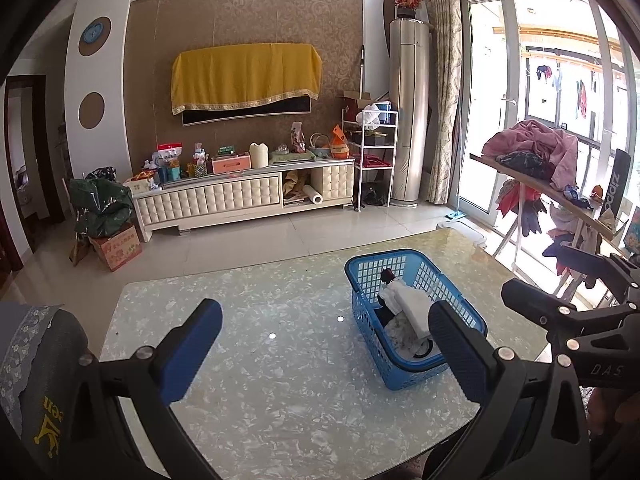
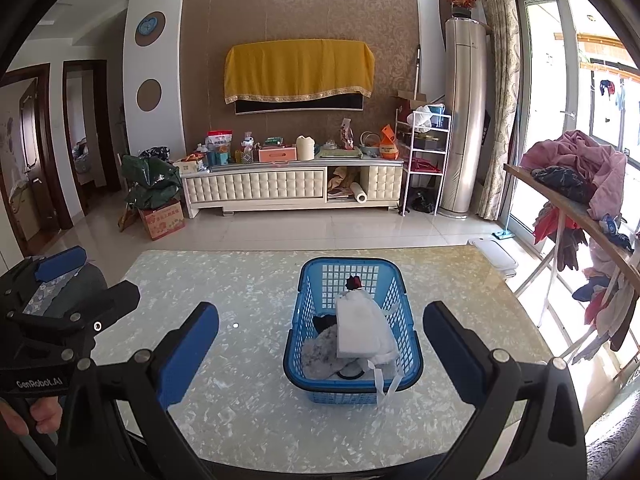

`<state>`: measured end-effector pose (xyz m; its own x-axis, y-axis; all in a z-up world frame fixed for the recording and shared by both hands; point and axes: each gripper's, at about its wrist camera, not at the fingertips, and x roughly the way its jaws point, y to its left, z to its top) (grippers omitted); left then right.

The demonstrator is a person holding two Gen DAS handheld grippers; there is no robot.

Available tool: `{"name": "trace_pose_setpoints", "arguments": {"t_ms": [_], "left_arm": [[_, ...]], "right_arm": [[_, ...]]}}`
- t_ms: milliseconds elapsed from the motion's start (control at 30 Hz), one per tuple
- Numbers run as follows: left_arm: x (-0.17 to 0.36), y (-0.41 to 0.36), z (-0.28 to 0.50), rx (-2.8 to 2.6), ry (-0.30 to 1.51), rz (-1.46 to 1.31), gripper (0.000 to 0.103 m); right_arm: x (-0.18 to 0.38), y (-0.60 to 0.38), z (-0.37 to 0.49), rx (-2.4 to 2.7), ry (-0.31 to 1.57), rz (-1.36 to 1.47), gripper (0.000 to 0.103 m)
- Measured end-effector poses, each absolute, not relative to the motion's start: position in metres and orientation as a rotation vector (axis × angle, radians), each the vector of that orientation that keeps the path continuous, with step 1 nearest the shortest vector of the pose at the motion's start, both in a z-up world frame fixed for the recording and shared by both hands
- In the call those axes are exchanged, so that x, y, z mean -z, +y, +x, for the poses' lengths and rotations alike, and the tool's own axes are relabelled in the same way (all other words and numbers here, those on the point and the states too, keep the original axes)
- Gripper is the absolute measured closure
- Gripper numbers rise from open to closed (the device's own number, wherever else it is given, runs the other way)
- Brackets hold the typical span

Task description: Organize soft objects

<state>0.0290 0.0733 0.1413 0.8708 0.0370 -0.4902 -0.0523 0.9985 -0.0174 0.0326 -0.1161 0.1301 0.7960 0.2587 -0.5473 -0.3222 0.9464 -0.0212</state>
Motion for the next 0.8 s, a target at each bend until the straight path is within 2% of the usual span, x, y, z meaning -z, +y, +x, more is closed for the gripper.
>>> {"name": "trace_pose_setpoints", "arguments": {"t_ms": [800], "left_arm": [[-0.1417,0.0679,0.0231,-0.028,0.527,-0.034,0.0]], "right_arm": [[-0.1321,-0.1175,0.0249,-0.322,0.588,-0.103,0.001]]}}
